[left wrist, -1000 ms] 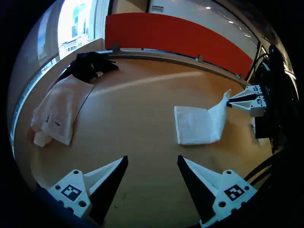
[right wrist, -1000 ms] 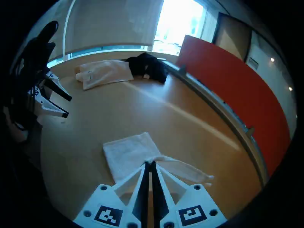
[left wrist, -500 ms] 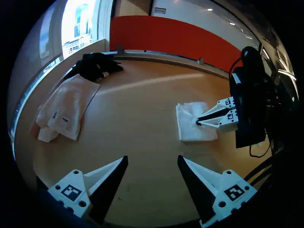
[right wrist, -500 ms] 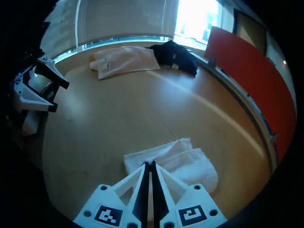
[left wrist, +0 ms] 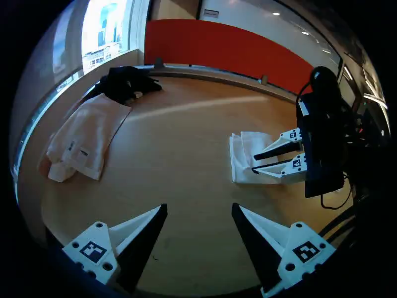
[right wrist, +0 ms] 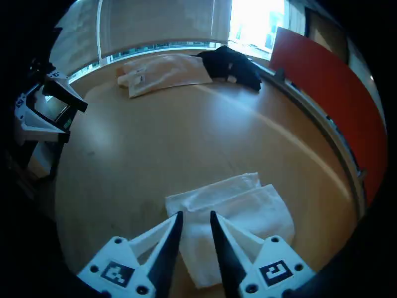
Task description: Fold towel
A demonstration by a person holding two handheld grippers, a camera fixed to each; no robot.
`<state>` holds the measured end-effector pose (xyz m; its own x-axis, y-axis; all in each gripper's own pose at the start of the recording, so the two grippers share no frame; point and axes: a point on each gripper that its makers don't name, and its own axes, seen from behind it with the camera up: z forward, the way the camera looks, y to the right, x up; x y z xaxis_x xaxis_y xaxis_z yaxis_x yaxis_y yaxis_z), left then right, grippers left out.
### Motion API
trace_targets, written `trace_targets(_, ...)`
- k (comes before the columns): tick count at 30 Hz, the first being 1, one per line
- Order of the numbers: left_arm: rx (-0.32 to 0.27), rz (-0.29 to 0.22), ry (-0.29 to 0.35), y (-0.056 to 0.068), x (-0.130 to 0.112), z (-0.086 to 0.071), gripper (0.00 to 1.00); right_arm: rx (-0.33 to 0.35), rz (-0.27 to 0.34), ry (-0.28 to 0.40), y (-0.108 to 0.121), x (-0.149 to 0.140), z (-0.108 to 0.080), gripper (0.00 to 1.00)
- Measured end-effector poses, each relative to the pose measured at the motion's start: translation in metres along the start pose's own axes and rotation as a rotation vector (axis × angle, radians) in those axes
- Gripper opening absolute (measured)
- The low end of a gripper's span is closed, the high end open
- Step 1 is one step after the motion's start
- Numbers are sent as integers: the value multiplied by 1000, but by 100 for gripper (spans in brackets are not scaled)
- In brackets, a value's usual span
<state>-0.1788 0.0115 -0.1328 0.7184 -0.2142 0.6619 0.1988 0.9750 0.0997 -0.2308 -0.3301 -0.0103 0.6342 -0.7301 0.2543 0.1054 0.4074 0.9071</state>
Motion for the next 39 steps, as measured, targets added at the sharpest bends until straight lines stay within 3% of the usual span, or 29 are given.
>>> trace_targets(3,0,7,-1,1,0,1,97,-8,12,3,1,-2,-4,68)
trace_targets(9,1,13,2,2,1,1,97,-31,40,4,3,-14,-14,73)
trace_targets(26,-4,26,2,11,2,4,97,-101,149,-40,8,-78,-46,73)
trace_targets(39,-9,34,-2,20,-3,5,97,-111,202,-79,5,-106,-45,70)
